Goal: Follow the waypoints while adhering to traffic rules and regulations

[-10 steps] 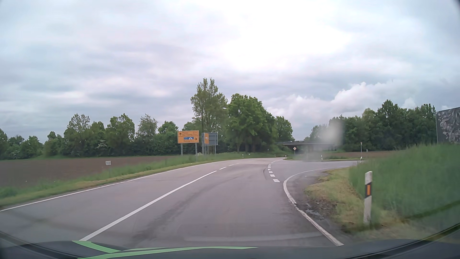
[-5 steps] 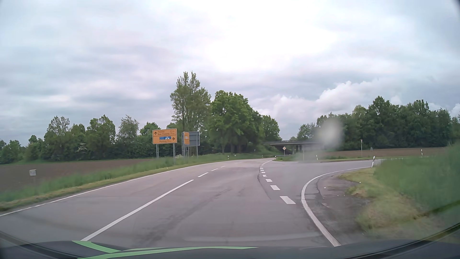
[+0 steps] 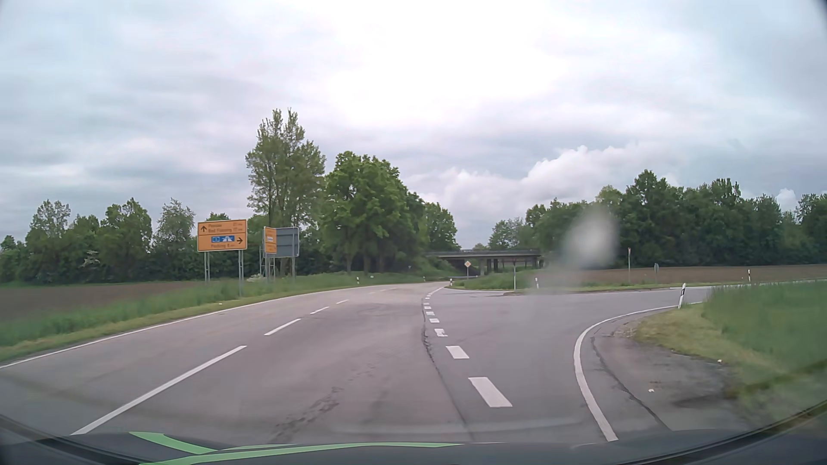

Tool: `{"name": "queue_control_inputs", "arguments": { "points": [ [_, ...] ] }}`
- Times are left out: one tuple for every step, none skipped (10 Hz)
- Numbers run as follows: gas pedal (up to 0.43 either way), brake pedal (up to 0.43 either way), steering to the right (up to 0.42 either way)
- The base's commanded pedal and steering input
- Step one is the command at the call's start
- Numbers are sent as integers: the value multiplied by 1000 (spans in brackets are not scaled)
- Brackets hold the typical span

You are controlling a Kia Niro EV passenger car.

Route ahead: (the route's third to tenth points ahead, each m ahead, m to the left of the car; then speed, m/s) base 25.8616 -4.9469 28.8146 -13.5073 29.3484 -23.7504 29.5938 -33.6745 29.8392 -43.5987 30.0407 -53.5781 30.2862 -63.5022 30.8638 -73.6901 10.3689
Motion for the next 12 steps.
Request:
{"name": "queue_control_inputs", "arguments": {
  "points": [
    [0, 140, 121],
    [0, 140, 129],
    [0, 110, 140],
    [0, 104, 145],
    [0, 104, 148],
    [0, 85, 151],
    [0, 61, 152],
    [0, 30, 155],
    [0, 0, 163],
    [0, 0, 171],
    [0, 0, 179],
    [0, 0, 186]
  ]
}}
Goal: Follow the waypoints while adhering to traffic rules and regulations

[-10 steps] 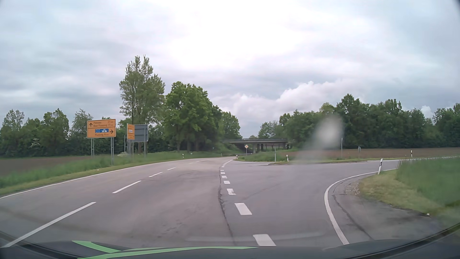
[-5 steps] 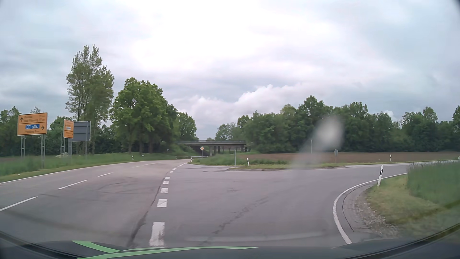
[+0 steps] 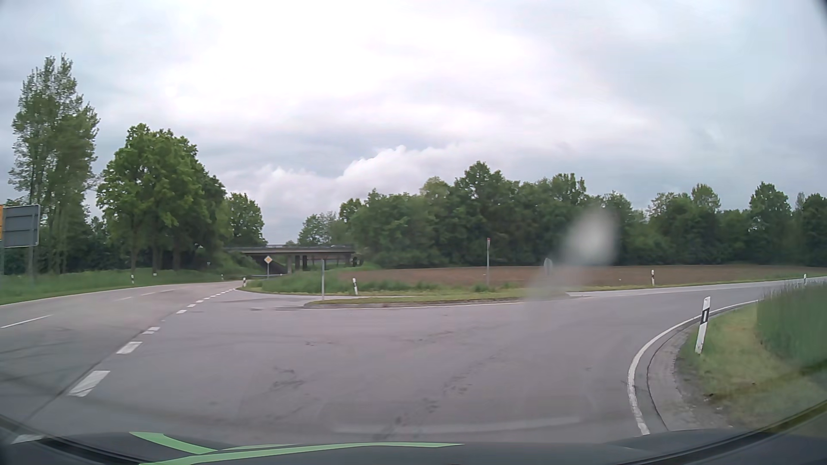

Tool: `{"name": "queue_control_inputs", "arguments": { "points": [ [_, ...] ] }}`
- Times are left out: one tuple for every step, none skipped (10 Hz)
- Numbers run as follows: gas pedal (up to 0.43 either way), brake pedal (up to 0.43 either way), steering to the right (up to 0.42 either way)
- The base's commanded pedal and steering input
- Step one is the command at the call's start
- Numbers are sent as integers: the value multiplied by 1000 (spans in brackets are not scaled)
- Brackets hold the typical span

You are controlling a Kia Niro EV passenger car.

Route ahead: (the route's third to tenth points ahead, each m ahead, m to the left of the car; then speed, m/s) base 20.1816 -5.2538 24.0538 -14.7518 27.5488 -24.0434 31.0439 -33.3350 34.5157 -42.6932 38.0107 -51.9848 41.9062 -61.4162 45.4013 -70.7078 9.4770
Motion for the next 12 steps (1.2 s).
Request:
{"name": "queue_control_inputs", "arguments": {
  "points": [
    [0, 0, 191],
    [0, 0, 198],
    [0, 0, 206],
    [0, 0, 213],
    [59, 0, 215],
    [98, 0, 216],
    [98, 0, 218],
    [118, 0, 219],
    [169, 0, 219],
    [197, 0, 219],
    [209, 0, 219],
    [209, 0, 219]
  ]
}}
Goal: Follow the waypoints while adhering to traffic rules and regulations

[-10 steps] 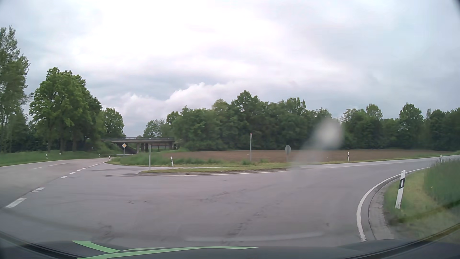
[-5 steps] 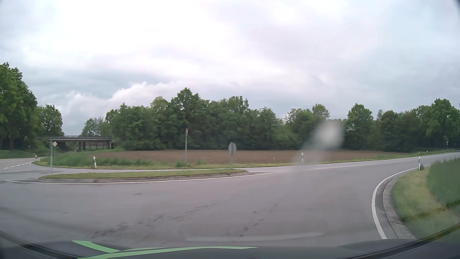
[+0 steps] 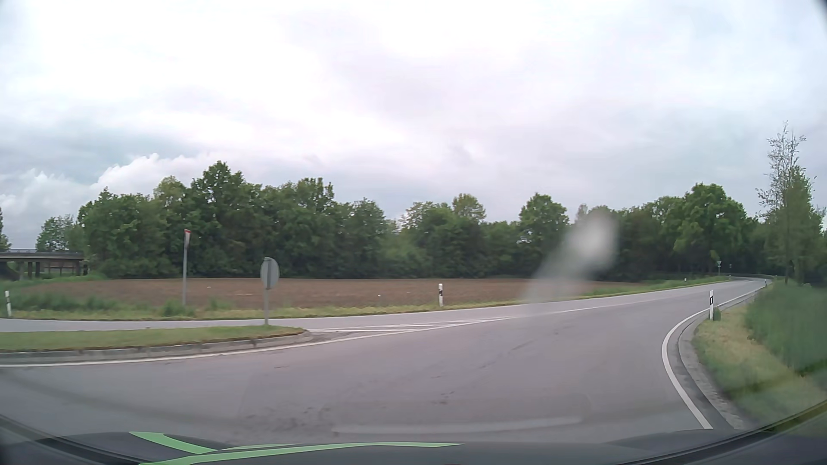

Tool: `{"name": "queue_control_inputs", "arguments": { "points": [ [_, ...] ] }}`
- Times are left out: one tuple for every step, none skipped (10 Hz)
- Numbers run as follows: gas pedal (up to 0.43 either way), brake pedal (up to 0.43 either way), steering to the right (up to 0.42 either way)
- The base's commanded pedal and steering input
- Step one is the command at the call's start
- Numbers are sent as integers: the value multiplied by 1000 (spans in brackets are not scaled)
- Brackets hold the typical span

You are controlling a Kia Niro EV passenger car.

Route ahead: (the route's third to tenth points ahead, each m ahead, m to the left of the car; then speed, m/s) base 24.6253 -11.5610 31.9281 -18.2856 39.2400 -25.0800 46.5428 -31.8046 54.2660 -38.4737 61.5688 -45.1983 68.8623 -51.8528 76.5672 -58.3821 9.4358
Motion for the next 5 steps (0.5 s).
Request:
{"name": "queue_control_inputs", "arguments": {
  "points": [
    [228, 0, 218],
    [260, 0, 215],
    [268, 0, 211],
    [280, 0, 206],
    [287, 0, 204]
  ]
}}
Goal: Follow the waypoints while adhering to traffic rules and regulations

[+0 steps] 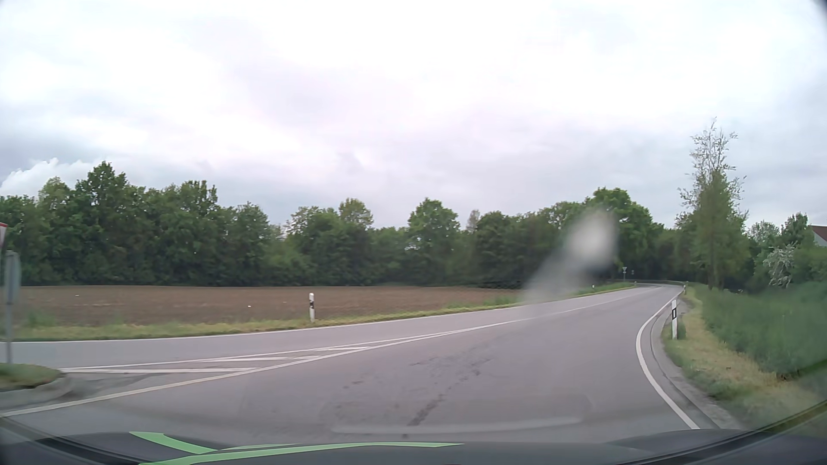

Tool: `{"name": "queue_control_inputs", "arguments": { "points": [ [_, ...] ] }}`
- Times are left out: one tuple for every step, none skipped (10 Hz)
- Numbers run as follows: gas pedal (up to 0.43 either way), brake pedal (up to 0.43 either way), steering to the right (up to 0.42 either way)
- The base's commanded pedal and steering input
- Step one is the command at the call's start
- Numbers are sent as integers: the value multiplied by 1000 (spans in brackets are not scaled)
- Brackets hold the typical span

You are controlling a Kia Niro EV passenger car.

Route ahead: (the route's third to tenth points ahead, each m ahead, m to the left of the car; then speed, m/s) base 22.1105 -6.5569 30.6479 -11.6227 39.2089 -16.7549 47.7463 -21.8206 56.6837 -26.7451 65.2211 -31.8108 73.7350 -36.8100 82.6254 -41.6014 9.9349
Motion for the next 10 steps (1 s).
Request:
{"name": "queue_control_inputs", "arguments": {
  "points": [
    [311, 0, 202],
    [331, 0, 199],
    [339, 0, 193],
    [378, 0, 181],
    [378, 0, 173],
    [378, 0, 157],
    [409, 0, 140],
    [429, 0, 126],
    [429, 0, 112],
    [429, 0, 103]
  ]
}}
